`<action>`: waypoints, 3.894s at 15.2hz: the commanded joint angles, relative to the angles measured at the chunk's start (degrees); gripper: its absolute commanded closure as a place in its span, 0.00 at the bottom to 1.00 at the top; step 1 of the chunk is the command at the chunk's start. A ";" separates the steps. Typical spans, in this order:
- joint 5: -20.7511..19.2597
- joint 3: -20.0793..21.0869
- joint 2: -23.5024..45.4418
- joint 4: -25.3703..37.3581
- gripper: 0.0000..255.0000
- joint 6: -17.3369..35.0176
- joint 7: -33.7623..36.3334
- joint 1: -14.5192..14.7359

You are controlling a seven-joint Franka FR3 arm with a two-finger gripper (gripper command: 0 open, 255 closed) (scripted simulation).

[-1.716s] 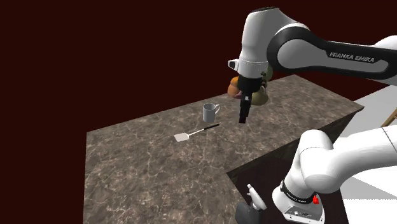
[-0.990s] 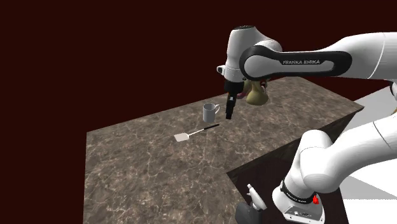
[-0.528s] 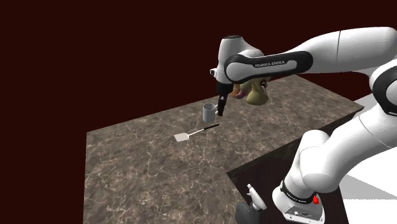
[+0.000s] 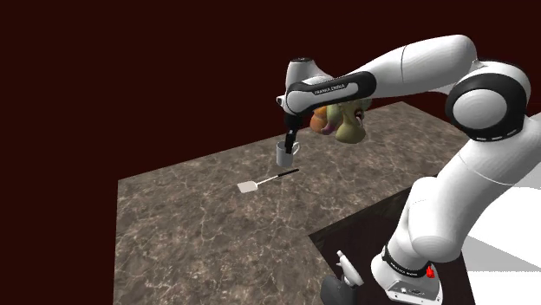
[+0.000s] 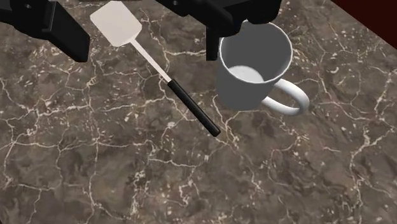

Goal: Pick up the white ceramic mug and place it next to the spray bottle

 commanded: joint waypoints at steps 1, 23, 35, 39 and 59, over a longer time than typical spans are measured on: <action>1.40 -1.32 4.16 2.00 0.00 2.33 -2.70 -0.42; 6.91 -2.41 15.65 5.29 1.00 10.19 -8.61 -1.75; 5.75 -2.56 13.70 7.09 1.00 6.63 -7.73 -1.58; 4.98 -2.61 12.35 8.76 1.00 3.75 -7.14 -1.49; 3.01 -2.53 8.60 20.17 1.00 -11.08 -5.42 -1.26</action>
